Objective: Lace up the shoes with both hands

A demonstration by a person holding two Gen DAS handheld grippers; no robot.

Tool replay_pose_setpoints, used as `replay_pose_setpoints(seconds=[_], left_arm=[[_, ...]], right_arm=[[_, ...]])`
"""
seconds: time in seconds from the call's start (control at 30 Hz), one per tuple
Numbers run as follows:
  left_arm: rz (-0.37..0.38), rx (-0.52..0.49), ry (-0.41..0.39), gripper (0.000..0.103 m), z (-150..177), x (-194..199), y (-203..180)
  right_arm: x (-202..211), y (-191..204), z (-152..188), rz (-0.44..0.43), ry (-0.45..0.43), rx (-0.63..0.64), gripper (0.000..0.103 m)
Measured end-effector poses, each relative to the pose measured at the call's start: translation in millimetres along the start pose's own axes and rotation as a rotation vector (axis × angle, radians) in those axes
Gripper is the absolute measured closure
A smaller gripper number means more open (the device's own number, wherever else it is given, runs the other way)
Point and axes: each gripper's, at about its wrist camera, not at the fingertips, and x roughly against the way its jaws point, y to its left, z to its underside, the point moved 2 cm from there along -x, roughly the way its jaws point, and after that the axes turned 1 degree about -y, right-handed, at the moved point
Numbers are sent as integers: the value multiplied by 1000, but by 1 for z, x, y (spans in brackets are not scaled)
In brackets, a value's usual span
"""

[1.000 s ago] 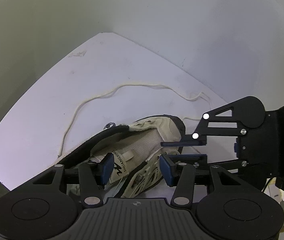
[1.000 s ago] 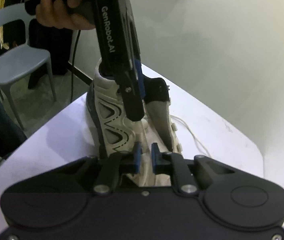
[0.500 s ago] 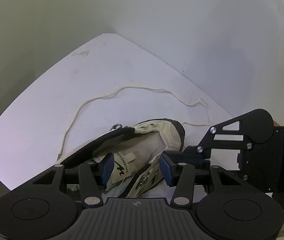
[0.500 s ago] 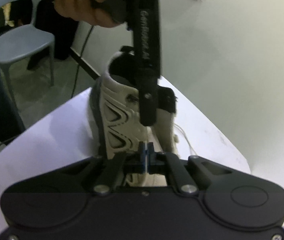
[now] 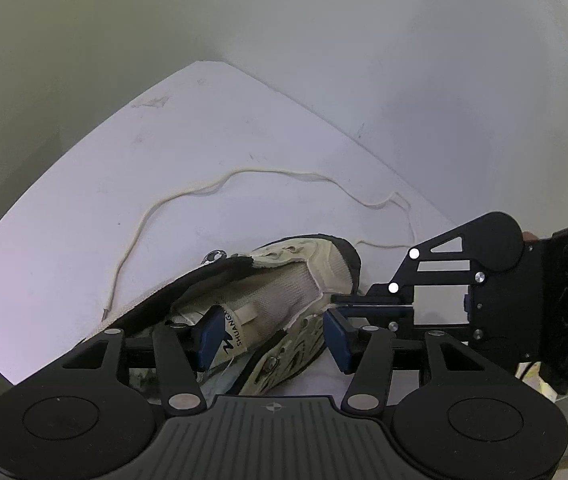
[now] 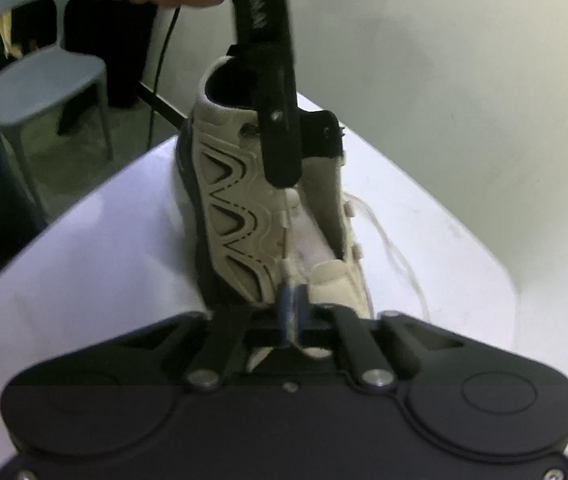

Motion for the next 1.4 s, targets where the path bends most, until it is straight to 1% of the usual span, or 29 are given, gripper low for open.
replay_pose_setpoints(seconds=[0.07,0.17,0.2,0.23,0.3,0.33,0.43,0.53,0.6,0.67,0.73,0.77,0.83,0.9,1.0,1.1,1.2,1.3,1.4], left_arm=[[-9,10,4,54,1,2,1],[-71,6,20,53,1,3,0],[-84,12,27,48,1,3,0],[-95,22,39,45,0,5,0],[-130,7,52,42,-2,8,-3],[-148,-7,55,41,-4,10,-5],[-174,-18,62,40,-7,17,-5],[-189,-32,61,39,-11,23,-4],[-185,-46,64,39,-13,28,-2],[-185,-63,64,39,-11,28,-4],[-182,-72,61,38,-9,29,-5],[-179,-70,59,38,-10,28,-5],[-172,-59,52,36,-11,31,-3],[-175,-57,46,35,-9,36,1],[-186,-81,46,35,-3,37,3],[-179,-105,50,35,2,40,3],[-164,-102,59,35,3,41,3],[-151,-94,56,35,2,42,0],[-147,-93,49,35,3,49,-2]], right_arm=[[3,1,2,-5,6,19,103],[5,1,4,3,9,25,103],[6,0,4,13,2,13,103],[6,0,1,19,-2,5,101],[8,2,-2,17,9,10,81],[10,1,-3,23,13,8,79],[15,-7,-8,16,23,-36,79],[22,-10,-15,36,27,-59,76],[25,-11,-19,42,30,-72,75],[26,-10,-24,51,33,-73,75],[22,-7,-28,48,34,-75,77],[20,-4,-30,38,30,-79,81],[13,2,-35,15,28,-72,83],[10,6,-34,8,39,-50,89],[7,10,-31,6,51,-21,89],[6,12,-30,27,32,-7,89],[5,12,-34,45,12,10,90],[5,11,-37,41,9,33,95],[2,12,-38,37,19,71,96]])
